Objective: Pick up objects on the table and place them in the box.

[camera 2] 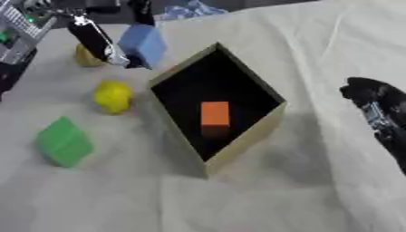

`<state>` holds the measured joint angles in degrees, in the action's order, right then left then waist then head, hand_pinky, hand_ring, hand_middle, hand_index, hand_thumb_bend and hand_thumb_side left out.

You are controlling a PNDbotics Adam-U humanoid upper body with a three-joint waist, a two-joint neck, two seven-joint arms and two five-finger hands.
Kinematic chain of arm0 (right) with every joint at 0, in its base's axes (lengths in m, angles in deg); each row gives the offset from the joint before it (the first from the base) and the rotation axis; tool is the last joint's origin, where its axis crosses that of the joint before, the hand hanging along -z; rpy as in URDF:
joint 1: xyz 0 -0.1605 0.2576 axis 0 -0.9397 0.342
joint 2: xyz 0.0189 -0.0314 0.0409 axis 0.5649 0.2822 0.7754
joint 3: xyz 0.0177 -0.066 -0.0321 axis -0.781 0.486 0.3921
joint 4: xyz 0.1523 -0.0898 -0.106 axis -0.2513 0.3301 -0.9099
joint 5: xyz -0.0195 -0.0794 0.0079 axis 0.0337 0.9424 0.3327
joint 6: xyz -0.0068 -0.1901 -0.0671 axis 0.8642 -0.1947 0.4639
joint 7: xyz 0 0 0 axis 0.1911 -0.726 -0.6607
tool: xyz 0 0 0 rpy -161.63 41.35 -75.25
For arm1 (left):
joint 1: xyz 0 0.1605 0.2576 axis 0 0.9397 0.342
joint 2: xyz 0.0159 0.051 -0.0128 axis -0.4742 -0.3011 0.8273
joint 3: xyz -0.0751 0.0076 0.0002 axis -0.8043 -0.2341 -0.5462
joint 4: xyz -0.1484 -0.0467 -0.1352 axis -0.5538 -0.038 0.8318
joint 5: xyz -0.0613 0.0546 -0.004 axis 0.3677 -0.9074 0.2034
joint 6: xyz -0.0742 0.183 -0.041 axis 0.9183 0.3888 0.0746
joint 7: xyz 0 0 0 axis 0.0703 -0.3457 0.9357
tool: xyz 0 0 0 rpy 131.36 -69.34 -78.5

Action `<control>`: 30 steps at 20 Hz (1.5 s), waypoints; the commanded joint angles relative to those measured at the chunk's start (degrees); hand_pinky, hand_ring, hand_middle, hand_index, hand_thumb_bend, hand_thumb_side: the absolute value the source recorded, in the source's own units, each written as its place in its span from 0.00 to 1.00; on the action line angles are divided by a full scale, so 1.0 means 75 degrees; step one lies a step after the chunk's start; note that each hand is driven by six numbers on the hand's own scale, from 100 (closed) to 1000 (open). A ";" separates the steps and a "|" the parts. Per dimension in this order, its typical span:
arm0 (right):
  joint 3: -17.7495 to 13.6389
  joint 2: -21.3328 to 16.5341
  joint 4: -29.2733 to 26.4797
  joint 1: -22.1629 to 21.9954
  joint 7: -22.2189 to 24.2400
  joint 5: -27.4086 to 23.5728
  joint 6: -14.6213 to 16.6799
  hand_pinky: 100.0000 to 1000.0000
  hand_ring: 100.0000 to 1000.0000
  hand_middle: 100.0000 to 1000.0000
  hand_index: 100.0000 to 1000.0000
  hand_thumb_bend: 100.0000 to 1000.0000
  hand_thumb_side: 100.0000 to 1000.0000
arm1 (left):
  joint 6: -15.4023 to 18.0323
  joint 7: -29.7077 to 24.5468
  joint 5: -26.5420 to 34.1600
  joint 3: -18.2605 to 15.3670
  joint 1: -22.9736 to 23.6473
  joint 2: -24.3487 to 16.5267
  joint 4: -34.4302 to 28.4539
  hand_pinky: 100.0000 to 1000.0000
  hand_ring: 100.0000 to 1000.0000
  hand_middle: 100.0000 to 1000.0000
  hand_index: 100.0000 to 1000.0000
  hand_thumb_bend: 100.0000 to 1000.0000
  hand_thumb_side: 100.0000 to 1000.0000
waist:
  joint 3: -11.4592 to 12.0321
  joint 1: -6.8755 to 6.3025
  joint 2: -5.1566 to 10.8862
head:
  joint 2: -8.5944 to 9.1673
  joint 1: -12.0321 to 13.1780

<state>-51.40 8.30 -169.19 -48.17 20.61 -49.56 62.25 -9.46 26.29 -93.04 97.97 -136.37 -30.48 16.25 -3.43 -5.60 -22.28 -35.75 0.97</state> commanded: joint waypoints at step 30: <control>-0.0025 -0.0074 -0.0159 0.0083 0.0078 -0.0158 -0.0068 0.92 0.83 0.73 0.83 0.00 0.73 | 0.0408 0.0068 -0.0353 -0.0002 -0.0100 0.0149 0.0132 0.80 0.75 0.72 0.85 0.50 0.41 | -0.0090 -0.0039 0.0221 | -0.0102 0.0069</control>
<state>-51.09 8.82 -169.19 -47.71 21.31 -50.52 61.76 -6.41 26.24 -96.40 98.36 -136.11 -26.80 18.59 -3.98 -6.54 -22.16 -36.25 1.74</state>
